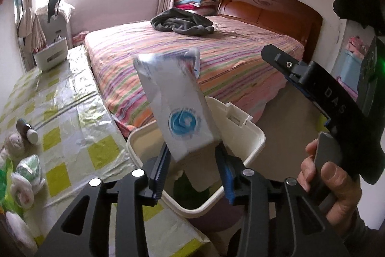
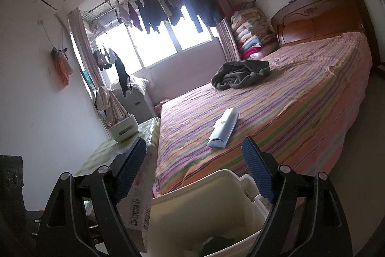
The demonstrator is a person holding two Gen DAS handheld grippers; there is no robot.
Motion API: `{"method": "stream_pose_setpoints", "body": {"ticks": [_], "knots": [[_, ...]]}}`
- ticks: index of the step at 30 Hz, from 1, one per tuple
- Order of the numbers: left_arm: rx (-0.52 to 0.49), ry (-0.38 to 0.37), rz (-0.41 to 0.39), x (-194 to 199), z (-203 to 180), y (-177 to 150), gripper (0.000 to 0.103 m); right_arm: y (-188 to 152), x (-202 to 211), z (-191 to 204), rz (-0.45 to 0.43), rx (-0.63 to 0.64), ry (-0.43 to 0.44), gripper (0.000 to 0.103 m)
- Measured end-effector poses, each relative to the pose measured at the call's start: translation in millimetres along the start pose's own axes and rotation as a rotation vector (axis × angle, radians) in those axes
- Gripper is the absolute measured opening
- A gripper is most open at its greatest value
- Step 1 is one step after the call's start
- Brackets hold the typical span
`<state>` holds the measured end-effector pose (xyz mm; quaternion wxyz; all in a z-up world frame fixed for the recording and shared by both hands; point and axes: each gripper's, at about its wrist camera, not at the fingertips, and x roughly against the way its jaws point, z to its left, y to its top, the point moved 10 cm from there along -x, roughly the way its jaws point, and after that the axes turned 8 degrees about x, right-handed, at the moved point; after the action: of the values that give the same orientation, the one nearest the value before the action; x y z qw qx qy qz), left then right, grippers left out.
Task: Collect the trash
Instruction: 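Carry both items over the white bin and open both grippers to drop them, then return both tools to the trash pile on the table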
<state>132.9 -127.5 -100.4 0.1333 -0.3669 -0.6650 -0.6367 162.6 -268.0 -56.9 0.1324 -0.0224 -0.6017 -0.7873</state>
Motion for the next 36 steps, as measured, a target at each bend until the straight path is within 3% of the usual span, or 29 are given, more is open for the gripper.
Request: {"method": "stream_pose_setpoints", "body": {"ticks": [3, 5, 8, 13, 20, 29, 36], "knots": [[-0.025, 0.009, 0.007, -2, -3, 2, 0.050, 0, 1, -2, 0.000, -0.008, 0.001, 0.080], [-0.037, 0.021, 0.006, 0, -2, 3, 0.067, 0, 1, -2, 0.001, -0.008, 0.000, 0.080], [-0.056, 0.045, -0.027, 9, 2, 6, 0.073, 0, 2, 0, 0.002, -0.007, 0.005, 0.080], [-0.069, 0.082, -0.055, 28, 20, 10, 0.074, -2, -5, 15, 0.018, 0.003, 0.029, 0.081], [0.013, 0.166, -0.109, 60, 85, 14, 0.075, -6, -21, 63, 0.051, 0.039, 0.101, 0.082], [0.117, 0.299, -0.178, 106, 181, 10, 0.075, -34, -49, 167, 0.154, 0.102, 0.288, 0.083], [0.111, 0.399, -0.238, 146, 251, -3, 0.075, -69, -61, 238, 0.254, 0.184, 0.406, 0.083]]}}
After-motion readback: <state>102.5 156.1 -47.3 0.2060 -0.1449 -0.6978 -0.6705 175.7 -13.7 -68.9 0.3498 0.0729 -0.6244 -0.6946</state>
